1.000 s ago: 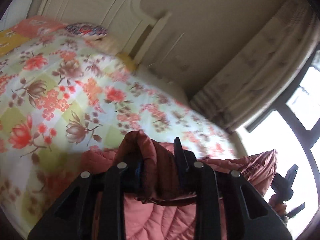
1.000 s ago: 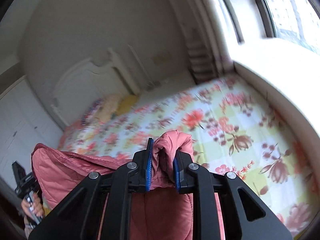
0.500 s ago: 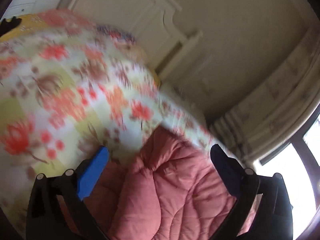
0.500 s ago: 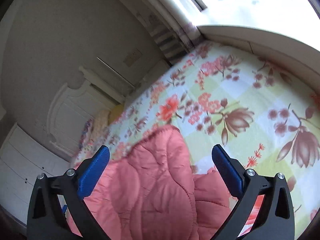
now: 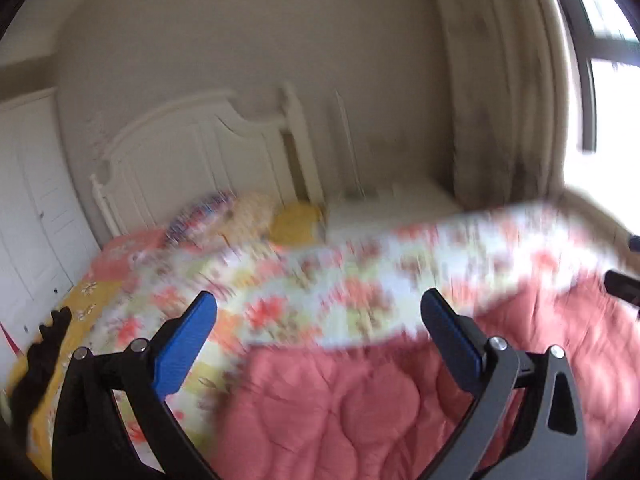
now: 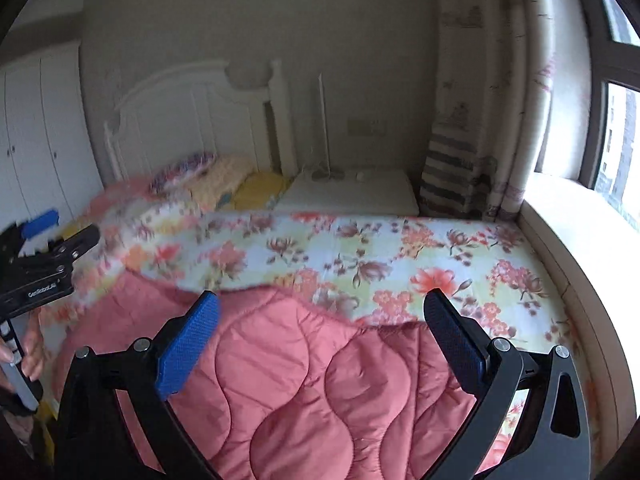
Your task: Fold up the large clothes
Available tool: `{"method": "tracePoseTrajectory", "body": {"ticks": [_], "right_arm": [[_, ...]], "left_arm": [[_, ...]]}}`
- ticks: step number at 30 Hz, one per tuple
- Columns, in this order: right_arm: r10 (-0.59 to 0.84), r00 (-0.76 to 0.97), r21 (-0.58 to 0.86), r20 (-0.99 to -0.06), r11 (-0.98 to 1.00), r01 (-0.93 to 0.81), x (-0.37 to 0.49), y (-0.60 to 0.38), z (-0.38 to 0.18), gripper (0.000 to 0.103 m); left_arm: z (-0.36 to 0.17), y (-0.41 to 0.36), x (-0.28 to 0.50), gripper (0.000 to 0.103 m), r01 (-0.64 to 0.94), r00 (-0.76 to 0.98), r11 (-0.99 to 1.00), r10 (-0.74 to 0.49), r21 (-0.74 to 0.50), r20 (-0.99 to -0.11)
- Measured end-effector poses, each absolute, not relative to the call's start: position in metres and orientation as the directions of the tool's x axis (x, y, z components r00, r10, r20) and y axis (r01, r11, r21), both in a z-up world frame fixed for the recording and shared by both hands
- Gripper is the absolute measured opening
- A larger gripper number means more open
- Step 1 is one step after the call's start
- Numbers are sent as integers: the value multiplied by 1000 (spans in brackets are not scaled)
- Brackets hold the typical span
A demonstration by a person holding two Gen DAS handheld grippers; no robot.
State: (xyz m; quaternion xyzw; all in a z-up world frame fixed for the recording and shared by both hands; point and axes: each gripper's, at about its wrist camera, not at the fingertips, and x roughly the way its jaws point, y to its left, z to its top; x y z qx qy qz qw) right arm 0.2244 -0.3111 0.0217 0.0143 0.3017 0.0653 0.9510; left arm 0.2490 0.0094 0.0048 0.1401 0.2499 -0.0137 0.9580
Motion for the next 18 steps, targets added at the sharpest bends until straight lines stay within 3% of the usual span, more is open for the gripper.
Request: {"method": "tracePoseTrajectory", "body": {"ticks": [2, 4, 5, 7, 8, 11, 18], "right_arm": [[83, 746, -34, -661, 990, -140, 240, -288, -23, 92], [-64, 667, -205, -742, 969, -136, 256, -276, -76, 92], [-48, 627, -177, -777, 973, -145, 260, -281, -97, 93], [29, 614, -45, -789, 994, -104, 262, -301, -102, 95], [21, 613, -43, -790, 995, -90, 262, -305, -101, 96], [3, 609, -65, -793, 994, -90, 259, -302, -107, 97], [5, 587, -44, -809, 997, -70, 265, -300, -96, 96]], "left_arm": [[-33, -3, 263, 101, 111, 848, 938, 82, 328, -523], [-76, -11, 276, 101, 97, 827, 885, 183, 456, -531], [-98, -13, 282, 101, 100, 807, 857, 228, 506, -545], [-118, 1, 294, 101, 118, 752, 895, 202, 430, -628], [-117, 12, 298, 101, 100, 736, 920, 187, 378, -650], [-120, 22, 304, 101, 80, 720, 937, 181, 339, -670], [-122, 21, 303, 101, 69, 722, 926, 210, 371, -659]]}}
